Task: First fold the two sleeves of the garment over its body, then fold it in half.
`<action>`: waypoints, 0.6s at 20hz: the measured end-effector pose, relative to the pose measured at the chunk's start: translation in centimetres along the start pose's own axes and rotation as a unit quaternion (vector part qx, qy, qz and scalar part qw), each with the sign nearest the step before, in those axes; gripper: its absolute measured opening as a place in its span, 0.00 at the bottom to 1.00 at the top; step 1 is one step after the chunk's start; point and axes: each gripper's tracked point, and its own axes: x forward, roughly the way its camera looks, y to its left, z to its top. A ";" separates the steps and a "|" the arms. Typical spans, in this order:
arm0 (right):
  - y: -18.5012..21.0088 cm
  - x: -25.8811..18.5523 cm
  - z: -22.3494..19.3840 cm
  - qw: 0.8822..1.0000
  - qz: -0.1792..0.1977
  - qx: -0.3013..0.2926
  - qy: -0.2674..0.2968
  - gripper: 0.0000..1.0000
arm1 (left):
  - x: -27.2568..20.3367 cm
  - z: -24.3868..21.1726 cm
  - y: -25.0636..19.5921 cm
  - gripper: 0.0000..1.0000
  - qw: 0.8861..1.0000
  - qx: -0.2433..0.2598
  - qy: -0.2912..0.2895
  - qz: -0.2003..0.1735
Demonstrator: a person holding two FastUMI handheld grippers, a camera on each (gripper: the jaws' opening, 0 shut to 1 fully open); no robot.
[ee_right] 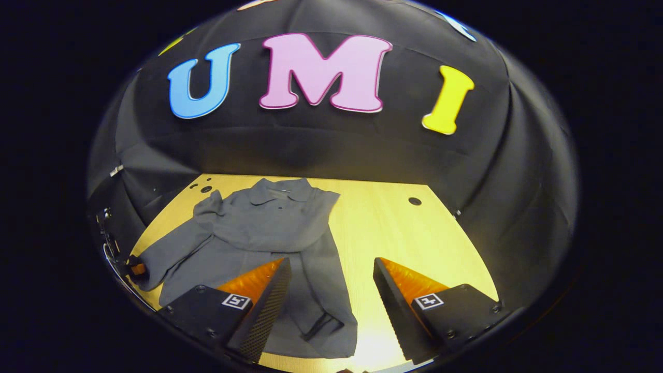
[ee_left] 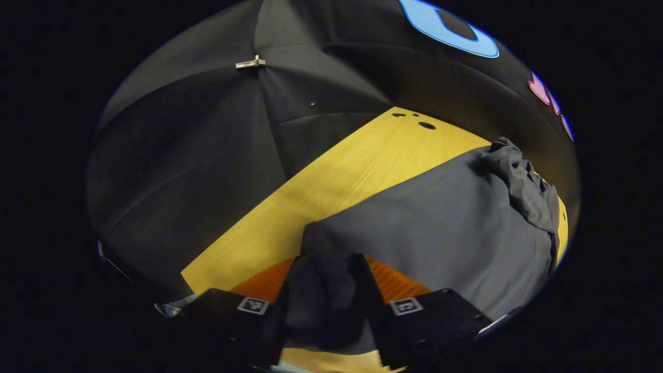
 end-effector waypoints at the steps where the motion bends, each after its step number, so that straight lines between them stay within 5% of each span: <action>1: -0.7 0.1 -0.1 1.000 -0.004 0.008 0.001 0.98 | 0.1 0.1 -0.4 0.51 1.000 0.003 0.002 -0.004; 4: -2.6 1.1 0.2 0.999 -0.013 0.033 -0.002 0.98 | 0.2 0.3 -1.3 0.14 1.000 0.015 0.002 -0.006; 12: -7.8 4.7 1.7 0.998 -0.023 0.057 -0.013 0.98 | -2.1 6.0 -6.0 0.07 0.999 -0.021 -0.015 -0.032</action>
